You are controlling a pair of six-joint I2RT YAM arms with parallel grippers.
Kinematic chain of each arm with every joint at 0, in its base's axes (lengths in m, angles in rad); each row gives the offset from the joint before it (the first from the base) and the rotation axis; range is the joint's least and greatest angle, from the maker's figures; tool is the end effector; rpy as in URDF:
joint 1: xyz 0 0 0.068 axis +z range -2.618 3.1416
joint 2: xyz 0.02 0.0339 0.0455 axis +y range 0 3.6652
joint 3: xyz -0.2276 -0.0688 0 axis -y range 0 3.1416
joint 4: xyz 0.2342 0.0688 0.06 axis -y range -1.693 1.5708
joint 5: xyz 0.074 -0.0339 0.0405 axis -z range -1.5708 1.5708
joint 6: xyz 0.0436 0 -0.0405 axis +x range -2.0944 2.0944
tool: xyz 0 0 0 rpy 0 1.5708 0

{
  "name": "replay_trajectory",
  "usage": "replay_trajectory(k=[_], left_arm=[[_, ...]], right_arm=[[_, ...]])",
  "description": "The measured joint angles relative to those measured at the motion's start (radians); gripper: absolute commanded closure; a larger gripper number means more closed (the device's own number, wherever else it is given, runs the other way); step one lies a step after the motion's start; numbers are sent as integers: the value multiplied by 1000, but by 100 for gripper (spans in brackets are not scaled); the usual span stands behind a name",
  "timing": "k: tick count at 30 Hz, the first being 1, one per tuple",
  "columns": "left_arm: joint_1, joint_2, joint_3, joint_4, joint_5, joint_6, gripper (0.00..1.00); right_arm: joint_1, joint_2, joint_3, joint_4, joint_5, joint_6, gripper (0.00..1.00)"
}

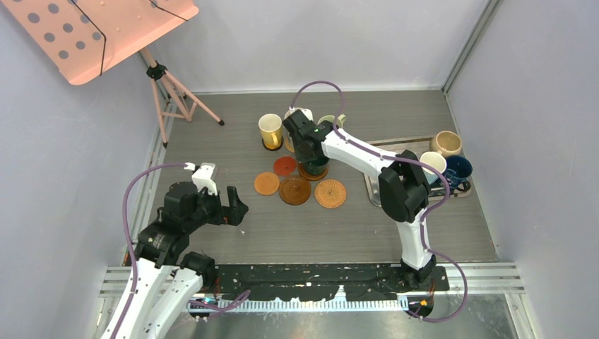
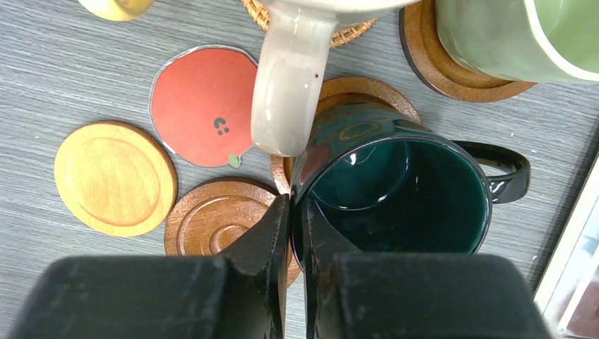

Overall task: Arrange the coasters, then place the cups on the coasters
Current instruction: Place the cup on the coaster.

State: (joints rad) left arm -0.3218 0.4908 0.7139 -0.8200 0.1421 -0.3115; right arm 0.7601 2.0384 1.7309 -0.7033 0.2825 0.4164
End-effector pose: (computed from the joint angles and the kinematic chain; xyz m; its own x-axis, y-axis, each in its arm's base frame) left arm 0.1226 -0.0474 0.2653 -0.6376 -0.1073 -0.7629 0.2404 0.9131 -0.3293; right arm 0.3168 0.2844 0.2048 -0.7858 -0.2111 -0.5813 -0.2586 0.9660 -0.0011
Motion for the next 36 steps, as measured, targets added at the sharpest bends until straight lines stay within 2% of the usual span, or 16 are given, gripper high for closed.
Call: replay_trajectory(k=[27, 31, 36], left_arm=[[-4, 0, 0, 0, 0, 0, 1], [-5, 0, 0, 0, 0, 0, 1], [-12, -9, 0, 0, -3, 0, 1]], right_arm=[[5, -10, 29, -55, -24, -17, 70], [6, -79, 8, -66, -40, -24, 68], [6, -252, -69, -71, -14, -44, 66]])
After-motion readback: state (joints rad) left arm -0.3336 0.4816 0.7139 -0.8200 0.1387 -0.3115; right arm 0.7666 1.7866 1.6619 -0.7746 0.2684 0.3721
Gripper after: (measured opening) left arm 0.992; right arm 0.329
